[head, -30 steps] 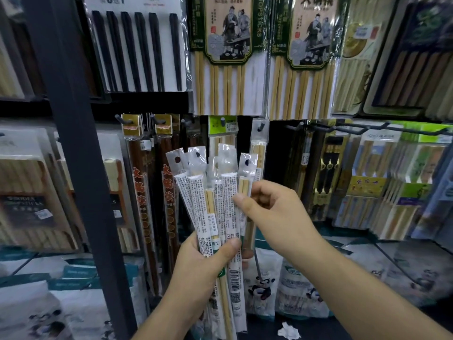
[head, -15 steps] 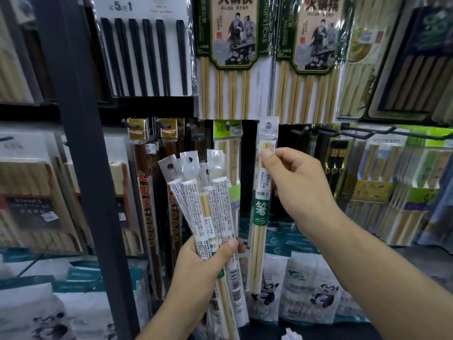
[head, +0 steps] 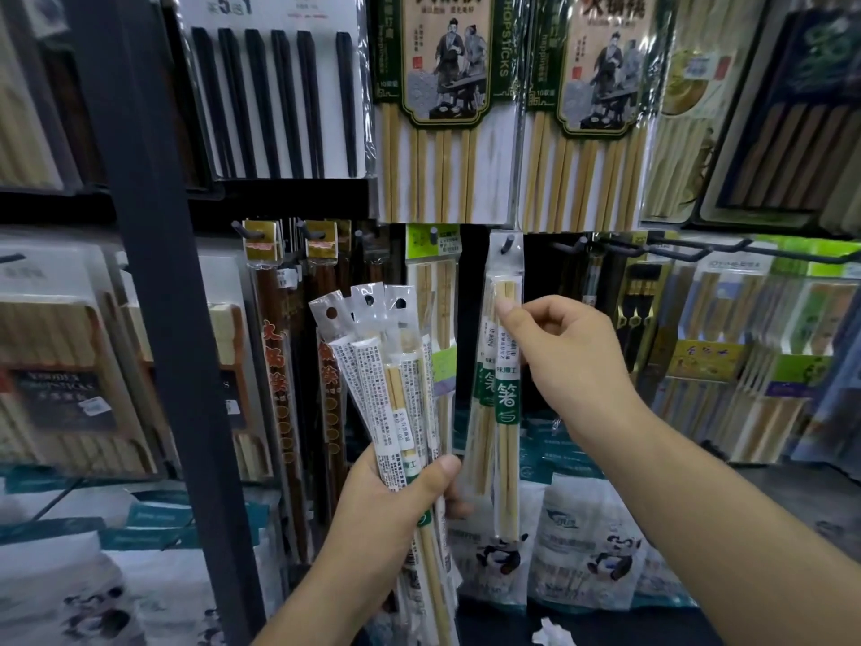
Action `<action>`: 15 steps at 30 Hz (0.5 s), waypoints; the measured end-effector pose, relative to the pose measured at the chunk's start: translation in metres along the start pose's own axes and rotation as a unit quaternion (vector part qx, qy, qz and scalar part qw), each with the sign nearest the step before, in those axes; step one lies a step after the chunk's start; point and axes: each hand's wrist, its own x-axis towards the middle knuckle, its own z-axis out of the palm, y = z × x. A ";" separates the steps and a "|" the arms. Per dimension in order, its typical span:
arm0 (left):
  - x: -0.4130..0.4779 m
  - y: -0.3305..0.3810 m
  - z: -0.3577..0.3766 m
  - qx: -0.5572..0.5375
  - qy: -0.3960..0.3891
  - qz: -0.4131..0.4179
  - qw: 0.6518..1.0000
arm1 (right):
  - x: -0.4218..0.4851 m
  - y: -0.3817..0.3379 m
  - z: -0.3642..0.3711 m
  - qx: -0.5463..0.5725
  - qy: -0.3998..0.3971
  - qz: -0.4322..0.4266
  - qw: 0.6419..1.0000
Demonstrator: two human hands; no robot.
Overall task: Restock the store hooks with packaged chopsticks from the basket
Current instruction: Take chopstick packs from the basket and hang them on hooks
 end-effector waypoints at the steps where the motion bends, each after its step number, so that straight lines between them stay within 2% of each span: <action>1: 0.000 0.001 0.001 0.002 0.004 0.003 1.000 | -0.001 0.001 -0.001 -0.011 0.010 -0.001 1.000; 4: 0.000 0.001 0.002 0.016 0.023 -0.001 1.000 | -0.010 0.002 -0.003 -0.047 0.042 -0.033 0.997; 7: 0.002 -0.002 0.001 0.019 0.030 -0.001 0.999 | -0.026 0.002 0.000 -0.034 -0.037 -0.054 0.997; 10: 0.002 -0.003 0.002 0.013 0.040 0.005 0.999 | -0.038 0.002 0.007 -0.015 -0.132 -0.028 0.991; 15: 0.003 -0.004 -0.001 0.024 0.063 0.012 0.998 | -0.038 -0.001 0.009 -0.014 -0.128 -0.035 0.991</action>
